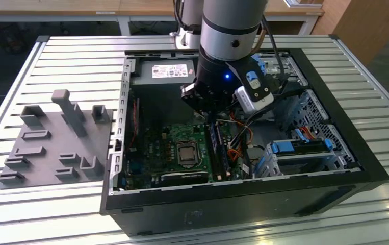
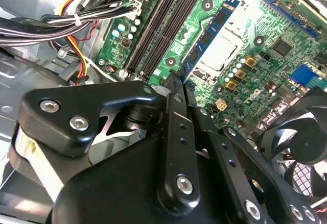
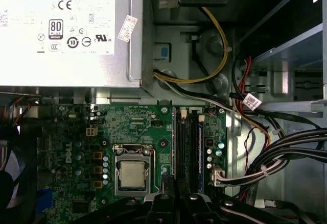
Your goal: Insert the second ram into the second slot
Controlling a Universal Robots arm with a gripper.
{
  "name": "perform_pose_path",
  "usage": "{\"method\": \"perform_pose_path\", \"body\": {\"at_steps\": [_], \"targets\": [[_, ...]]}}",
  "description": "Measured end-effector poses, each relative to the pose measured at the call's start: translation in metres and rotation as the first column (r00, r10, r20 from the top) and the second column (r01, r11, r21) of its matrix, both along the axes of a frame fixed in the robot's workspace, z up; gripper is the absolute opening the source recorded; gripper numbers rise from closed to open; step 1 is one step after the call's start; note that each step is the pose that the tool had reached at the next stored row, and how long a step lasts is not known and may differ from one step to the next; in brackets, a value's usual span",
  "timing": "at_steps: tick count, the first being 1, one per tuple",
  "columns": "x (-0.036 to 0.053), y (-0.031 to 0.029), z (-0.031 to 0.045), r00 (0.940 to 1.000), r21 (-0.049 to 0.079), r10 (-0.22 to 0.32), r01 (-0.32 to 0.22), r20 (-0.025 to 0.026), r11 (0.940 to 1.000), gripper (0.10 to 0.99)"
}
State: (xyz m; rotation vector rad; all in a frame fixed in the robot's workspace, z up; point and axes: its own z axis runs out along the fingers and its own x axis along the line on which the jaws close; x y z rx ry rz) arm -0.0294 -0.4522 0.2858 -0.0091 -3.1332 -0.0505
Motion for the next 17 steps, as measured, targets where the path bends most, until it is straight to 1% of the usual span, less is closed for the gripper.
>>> {"method": "perform_pose_path", "body": {"at_steps": [2, 7, 10, 15, 17], "targets": [[-0.0001, -0.0005, -0.0017, 1.0, 0.0, 0.0, 0.0, -0.0002, 1.0, 0.137], [-0.0001, -0.0043, -0.005, 1.0, 0.0, -0.002, 0.002, -0.0003, 1.0, 0.137], [0.0003, -0.0049, -0.0068, 1.0, 0.0, -0.005, 0.005, -0.0015, 1.0, 0.137], [0.0009, -0.0055, -0.01, 1.0, 0.0, -0.006, 0.006, -0.0017, 1.0, 0.137], [0.0031, -0.0055, -0.0106, 1.0, 0.0, -0.006, 0.006, -0.0021, 1.0, 0.137]]}}
